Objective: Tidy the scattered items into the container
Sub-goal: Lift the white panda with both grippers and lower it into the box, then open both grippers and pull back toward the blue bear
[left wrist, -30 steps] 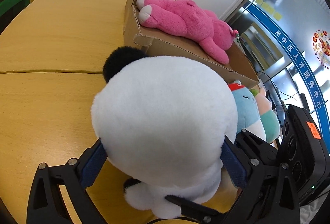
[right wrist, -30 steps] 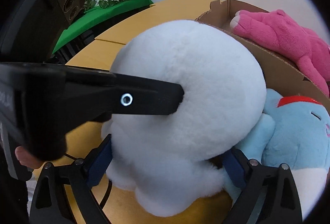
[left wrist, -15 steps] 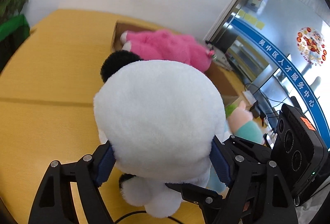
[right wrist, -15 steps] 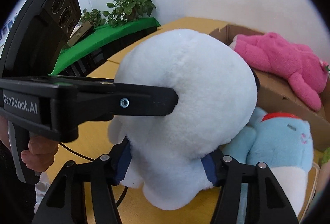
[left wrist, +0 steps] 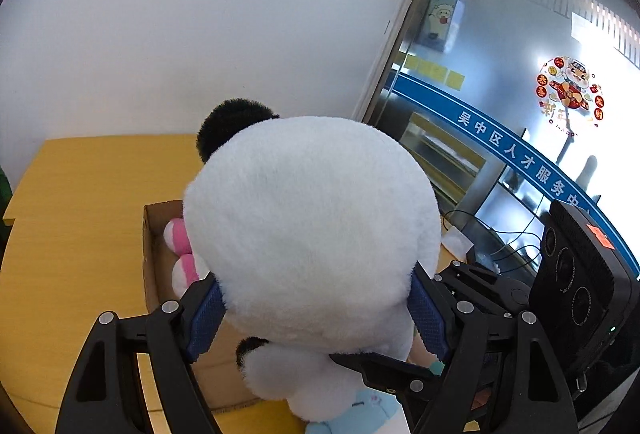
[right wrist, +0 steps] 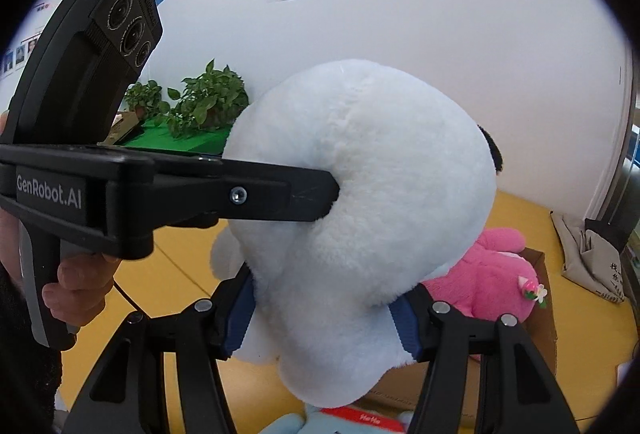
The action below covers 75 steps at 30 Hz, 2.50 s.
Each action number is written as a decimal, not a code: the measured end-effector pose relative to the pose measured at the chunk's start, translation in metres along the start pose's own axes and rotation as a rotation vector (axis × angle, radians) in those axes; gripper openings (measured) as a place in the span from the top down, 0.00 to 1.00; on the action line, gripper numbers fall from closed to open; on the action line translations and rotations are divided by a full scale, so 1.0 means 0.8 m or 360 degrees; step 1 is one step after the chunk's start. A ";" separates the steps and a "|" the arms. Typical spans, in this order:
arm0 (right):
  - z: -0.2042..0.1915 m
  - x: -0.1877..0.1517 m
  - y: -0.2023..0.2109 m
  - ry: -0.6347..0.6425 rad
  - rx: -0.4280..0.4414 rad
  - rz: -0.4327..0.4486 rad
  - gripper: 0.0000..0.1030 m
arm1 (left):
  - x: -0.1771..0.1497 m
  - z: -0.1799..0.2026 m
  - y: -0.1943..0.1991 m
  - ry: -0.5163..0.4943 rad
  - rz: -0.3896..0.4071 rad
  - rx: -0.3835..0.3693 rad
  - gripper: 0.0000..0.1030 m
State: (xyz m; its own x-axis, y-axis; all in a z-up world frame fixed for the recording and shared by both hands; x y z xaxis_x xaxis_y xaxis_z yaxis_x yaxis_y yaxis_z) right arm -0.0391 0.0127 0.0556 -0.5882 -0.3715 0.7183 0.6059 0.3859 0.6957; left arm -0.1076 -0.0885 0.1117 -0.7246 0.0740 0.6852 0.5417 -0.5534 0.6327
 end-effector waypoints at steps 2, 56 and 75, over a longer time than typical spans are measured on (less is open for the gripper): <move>0.018 0.010 -0.021 -0.0017 -0.0001 -0.0038 0.42 | 0.010 -0.018 -0.023 0.0064 -0.0046 -0.0020 0.18; 0.114 -0.091 0.032 -0.0345 -0.0425 -0.0128 0.19 | -0.167 0.055 -0.025 0.0333 -0.0007 0.0870 0.00; 0.112 -0.096 0.028 -0.0347 -0.0425 -0.0153 0.19 | -0.174 0.061 -0.037 0.0332 -0.0070 0.0813 0.00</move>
State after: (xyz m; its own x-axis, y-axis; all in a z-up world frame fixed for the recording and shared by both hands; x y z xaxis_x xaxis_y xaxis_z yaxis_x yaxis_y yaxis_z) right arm -0.0283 0.1252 0.0157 -0.7322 -0.1954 0.6524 0.6439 0.1132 0.7566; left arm -0.0022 -0.0420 0.0152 -0.7921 -0.1065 0.6010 0.6092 -0.0765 0.7893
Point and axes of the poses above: each gripper's, at about its wrist camera, not at the fingertips, and y roughly against the way its jaws point, z to its right, x to its top, the point moved 3 cm from there along -y, roughly the way its jaws point, and after that the axes turned 10 degrees about -z, right-handed, at the moved point
